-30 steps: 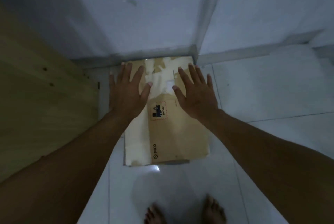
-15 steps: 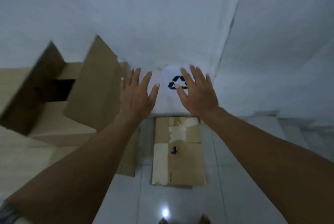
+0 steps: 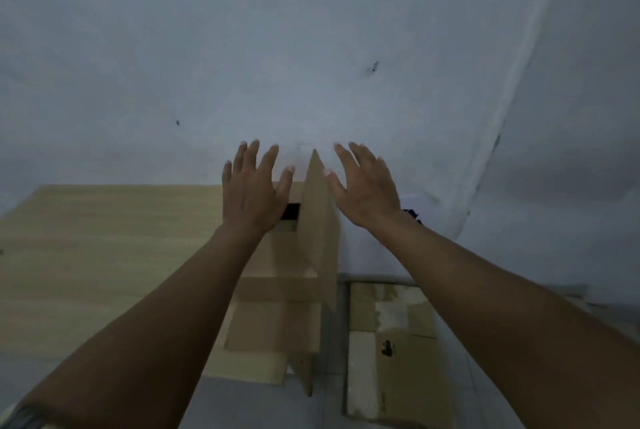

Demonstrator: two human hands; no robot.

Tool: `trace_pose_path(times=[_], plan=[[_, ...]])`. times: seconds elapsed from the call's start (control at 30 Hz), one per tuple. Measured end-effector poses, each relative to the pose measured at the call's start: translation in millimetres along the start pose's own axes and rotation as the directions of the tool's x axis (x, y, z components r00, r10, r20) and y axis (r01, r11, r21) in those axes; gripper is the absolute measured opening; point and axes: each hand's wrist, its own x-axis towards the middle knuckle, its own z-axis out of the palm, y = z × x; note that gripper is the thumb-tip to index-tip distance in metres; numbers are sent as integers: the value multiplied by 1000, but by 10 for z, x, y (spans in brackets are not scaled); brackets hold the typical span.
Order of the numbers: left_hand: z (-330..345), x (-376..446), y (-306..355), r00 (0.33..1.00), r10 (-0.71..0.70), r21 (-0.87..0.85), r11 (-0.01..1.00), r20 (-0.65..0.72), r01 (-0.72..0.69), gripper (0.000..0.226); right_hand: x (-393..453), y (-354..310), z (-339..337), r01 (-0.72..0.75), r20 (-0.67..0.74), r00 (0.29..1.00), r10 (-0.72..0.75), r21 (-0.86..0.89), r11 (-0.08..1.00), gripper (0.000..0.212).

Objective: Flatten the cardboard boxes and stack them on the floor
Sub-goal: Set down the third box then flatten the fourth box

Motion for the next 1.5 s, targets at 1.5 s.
trace_pose_path(times=[1.5], plan=[[1408, 814, -1960, 819, -175, -209, 919, 546, 336, 26, 648, 245, 1992, -793, 243, 480, 843, -291, 536, 108]])
